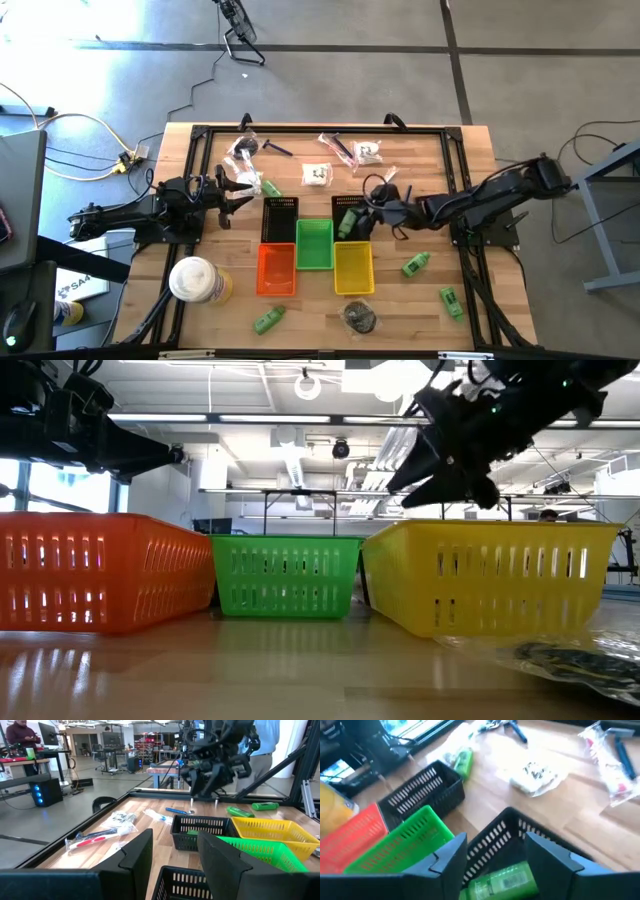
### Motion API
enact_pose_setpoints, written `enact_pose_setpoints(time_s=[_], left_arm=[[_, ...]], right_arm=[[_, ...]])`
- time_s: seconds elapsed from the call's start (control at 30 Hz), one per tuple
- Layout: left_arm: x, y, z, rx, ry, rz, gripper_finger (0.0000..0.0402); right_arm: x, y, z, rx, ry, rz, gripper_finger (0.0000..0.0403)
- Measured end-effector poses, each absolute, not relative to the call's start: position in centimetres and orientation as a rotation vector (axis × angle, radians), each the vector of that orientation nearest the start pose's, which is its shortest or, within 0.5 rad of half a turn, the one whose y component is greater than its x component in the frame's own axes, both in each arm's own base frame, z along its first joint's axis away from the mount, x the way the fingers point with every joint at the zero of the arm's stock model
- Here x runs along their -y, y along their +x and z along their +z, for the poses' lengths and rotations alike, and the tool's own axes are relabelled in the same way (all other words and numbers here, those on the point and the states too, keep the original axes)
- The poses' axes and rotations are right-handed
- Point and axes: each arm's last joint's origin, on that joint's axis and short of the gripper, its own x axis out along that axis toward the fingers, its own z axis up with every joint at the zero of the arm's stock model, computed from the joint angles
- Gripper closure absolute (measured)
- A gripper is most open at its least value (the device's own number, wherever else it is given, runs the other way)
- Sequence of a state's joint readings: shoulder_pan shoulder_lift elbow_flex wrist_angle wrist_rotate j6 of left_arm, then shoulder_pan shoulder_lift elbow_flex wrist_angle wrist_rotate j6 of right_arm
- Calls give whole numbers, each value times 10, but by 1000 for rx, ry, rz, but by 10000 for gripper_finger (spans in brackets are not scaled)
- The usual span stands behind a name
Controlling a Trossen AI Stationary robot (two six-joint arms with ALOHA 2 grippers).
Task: Pick & Place Travel size toiletries
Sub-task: Put the right blue razor into the left black bin
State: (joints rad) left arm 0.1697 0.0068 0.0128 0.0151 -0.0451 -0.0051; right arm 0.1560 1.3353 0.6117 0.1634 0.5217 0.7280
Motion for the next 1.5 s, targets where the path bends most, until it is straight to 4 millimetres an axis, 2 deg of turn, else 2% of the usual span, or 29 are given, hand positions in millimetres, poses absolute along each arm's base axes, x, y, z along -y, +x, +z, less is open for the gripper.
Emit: enact_pose_setpoints(time_s=[0.17, 0.33, 0.47, 0.7, 0.93, 1.2, 1.5], left_arm=[[-18, 96, 169, 21, -4, 219, 250], [-18, 96, 169, 22, -4, 218, 250], [-18, 96, 169, 22, -4, 218, 250], [-18, 96, 169, 21, -3, 217, 250], [-18, 96, 169, 22, -3, 216, 250], [-18, 96, 169, 22, -3, 212, 250], [-18, 96, 169, 21, -3, 213, 250]], right_arm=[[-23, 249, 210, -342, 491, -525, 248], [-19, 244, 222, -289, 381, -567, 270], [-13, 242, 223, -280, 300, -655, 281], [-1, 242, 223, -297, 234, -697, 291], [16, 241, 223, -293, 224, -779, 300], [25, 239, 222, -321, 261, -769, 316], [28, 216, 207, -491, 530, -835, 329]])
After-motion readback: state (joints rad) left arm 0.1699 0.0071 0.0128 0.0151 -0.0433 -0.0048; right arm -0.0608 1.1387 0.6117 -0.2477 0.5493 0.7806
